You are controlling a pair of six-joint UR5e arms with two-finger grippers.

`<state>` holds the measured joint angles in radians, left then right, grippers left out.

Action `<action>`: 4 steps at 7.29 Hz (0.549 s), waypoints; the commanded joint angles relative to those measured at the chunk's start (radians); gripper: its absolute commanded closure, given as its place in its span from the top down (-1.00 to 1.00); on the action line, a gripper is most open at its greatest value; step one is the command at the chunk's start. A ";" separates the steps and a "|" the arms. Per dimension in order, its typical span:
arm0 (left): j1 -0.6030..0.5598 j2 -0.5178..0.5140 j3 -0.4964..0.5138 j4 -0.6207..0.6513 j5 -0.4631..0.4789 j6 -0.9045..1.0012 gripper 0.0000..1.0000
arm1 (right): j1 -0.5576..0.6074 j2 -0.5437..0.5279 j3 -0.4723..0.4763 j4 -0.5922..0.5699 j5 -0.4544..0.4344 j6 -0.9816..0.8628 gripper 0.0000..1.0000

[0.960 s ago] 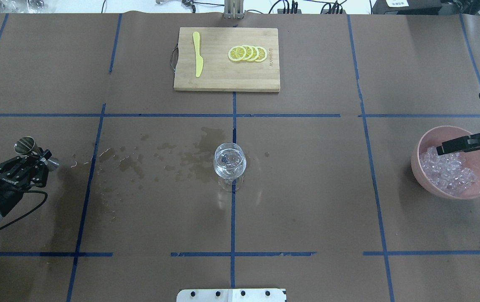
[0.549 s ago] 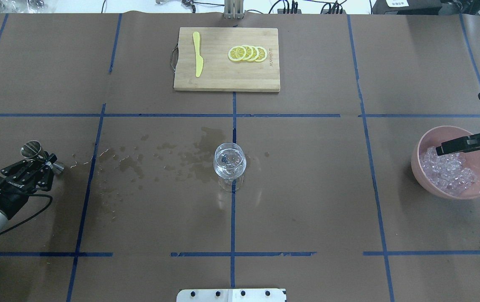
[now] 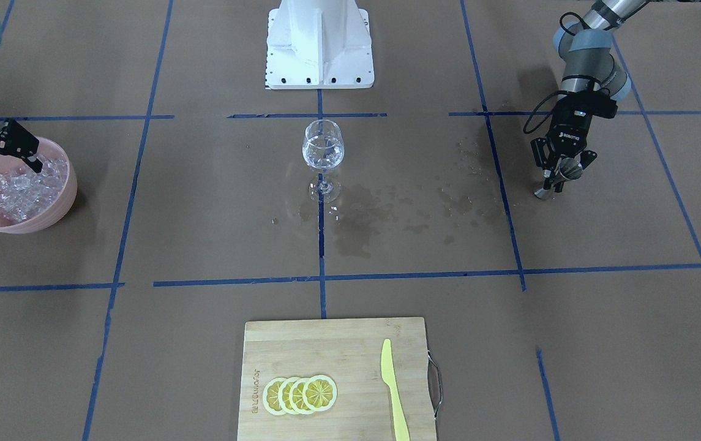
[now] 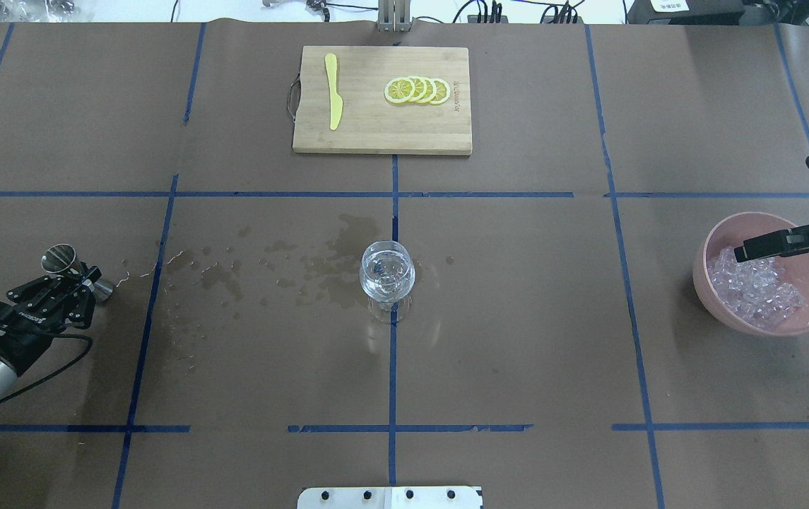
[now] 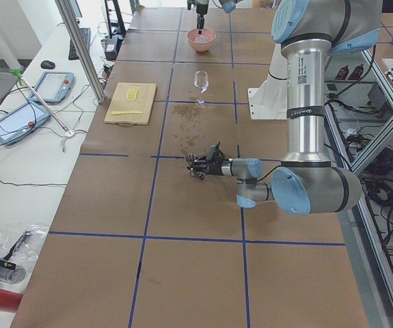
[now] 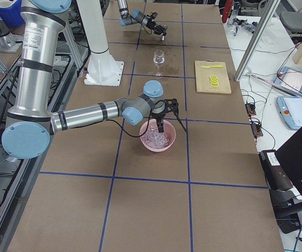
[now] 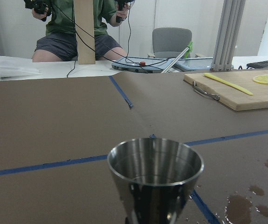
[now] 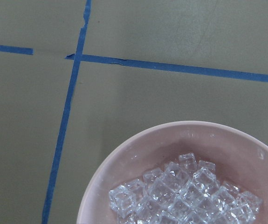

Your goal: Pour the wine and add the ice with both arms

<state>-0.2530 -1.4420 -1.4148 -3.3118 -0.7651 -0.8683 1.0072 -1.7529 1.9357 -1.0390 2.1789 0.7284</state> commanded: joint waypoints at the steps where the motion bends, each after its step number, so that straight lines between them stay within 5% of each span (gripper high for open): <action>1: 0.003 0.000 0.000 0.000 -0.002 0.000 -0.54 | -0.010 0.000 0.005 0.001 -0.002 0.023 1.00; 4: 0.009 0.000 0.000 0.000 -0.002 0.000 -0.32 | -0.013 0.000 0.003 0.002 -0.002 0.023 1.00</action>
<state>-0.2451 -1.4420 -1.4143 -3.3119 -0.7669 -0.8682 0.9949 -1.7533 1.9401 -1.0372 2.1768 0.7513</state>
